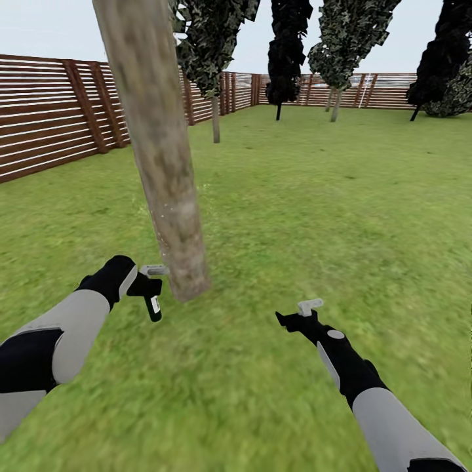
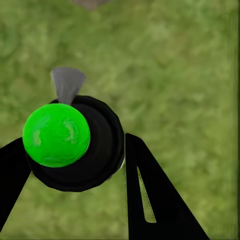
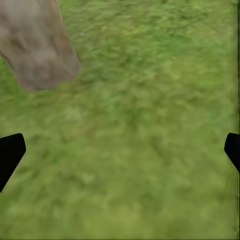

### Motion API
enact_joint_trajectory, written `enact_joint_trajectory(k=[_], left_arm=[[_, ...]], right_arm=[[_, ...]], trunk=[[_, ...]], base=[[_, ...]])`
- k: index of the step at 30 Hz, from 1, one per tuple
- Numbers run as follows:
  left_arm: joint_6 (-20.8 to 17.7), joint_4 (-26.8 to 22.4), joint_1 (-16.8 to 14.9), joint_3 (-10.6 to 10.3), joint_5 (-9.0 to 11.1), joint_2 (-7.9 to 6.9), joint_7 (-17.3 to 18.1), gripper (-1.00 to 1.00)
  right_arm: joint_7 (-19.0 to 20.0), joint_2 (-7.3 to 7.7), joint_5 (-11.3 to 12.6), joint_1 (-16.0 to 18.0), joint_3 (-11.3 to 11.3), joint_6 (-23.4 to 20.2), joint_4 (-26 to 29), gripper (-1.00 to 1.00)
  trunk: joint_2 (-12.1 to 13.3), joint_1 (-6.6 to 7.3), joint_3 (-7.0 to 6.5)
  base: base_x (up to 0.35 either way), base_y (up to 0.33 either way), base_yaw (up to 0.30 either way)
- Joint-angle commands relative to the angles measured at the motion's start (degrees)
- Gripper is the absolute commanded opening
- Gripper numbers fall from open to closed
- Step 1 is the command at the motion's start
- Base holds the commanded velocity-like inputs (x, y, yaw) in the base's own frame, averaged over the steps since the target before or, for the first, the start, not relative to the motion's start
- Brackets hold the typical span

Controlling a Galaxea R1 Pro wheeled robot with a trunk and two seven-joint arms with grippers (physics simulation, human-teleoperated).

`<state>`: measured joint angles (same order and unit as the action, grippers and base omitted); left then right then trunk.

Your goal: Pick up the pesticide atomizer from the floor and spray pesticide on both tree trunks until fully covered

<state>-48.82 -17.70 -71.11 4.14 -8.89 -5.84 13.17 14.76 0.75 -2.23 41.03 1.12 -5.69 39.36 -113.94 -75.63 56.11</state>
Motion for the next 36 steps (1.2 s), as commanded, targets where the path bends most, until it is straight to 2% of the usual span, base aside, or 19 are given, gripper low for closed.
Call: enact_joint_trajectory(k=[1,11,14,26,36], left_arm=[[-0.2,-0.11,0.25,0.45,-0.53,0.04,0.32,-1.0],[-0.07,-0.05,0.54,0.43,-0.6,0.12,0.28,-1.0],[-0.05,-0.11,0.54,0.43,-0.48,0.13,0.2,-1.0],[-0.05,-0.06,0.59,0.52,-0.44,0.13,0.19,-1.0],[-0.05,-0.46,0.55,0.6,-0.42,0.04,0.19,-1.0]], right_arm=[[0.09,0.04,-0.23,0.01,0.15,-0.28,0.1,1.0],[0.09,0.04,-0.23,0.01,0.18,-0.28,0.1,1.0],[0.09,0.04,-0.23,0.01,0.13,-0.28,0.1,1.0],[0.09,0.04,-0.23,0.01,0.19,-0.28,0.1,1.0],[0.09,0.04,-0.23,0.01,0.18,-0.28,0.07,1.0]], trunk=[[-0.02,-0.01,0.04],[-0.02,-0.01,0.04],[-0.02,-0.01,0.04],[-0.02,-0.01,0.04],[-0.02,-0.01,0.04]], base=[[0.175,-0.246,0.033],[0.162,-0.241,0.257],[0.02,-0.269,0.212],[0.0,-0.271,0.02],[0.0,-0.271,0.264]])
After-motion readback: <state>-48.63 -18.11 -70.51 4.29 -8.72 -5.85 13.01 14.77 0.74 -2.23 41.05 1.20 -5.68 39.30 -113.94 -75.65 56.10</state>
